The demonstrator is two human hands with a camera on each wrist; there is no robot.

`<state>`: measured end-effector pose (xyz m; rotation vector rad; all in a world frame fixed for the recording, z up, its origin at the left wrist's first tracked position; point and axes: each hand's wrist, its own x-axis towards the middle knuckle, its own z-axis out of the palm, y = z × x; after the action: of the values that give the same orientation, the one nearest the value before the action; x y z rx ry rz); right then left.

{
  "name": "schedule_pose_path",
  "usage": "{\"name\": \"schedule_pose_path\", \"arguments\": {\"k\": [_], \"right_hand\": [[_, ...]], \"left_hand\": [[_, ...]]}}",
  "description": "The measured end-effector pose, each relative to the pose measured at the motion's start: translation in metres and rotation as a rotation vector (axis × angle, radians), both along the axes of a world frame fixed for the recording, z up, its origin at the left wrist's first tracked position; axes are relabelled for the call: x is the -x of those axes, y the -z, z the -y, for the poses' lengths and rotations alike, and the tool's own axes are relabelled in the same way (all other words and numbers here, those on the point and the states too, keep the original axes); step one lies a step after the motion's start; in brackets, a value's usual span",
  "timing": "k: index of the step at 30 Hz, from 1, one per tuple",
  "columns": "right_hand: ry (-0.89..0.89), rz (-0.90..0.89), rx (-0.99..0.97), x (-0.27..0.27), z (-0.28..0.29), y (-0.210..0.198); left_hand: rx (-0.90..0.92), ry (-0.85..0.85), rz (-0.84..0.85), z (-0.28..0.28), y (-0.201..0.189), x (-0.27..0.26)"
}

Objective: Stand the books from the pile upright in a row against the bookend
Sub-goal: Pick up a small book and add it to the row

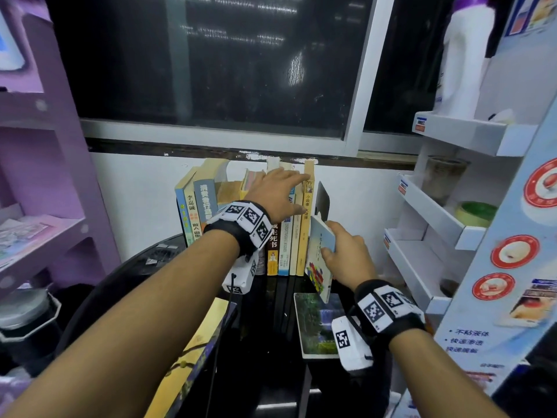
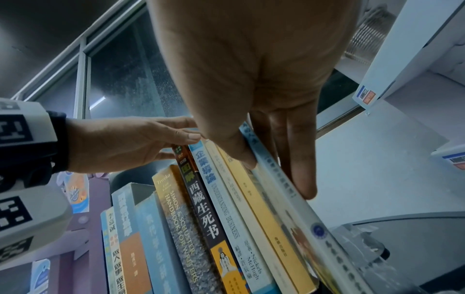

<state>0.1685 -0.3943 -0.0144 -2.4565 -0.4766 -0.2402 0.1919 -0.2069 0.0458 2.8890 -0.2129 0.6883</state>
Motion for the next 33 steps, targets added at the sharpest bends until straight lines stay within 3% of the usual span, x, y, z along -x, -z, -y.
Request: {"name": "schedule_pose_path", "arguments": {"k": [16, 33], "right_hand": [[-0.049, 0.01, -0.042, -0.036, -0.025, 0.013], [-0.176, -0.153, -0.064, -0.059, -0.031, 0.017]], "left_hand": [[0.113, -0.003, 0.14, 0.001, 0.002, -0.011], [0.117, -0.013, 0.209, 0.001, 0.008, -0.013]]}}
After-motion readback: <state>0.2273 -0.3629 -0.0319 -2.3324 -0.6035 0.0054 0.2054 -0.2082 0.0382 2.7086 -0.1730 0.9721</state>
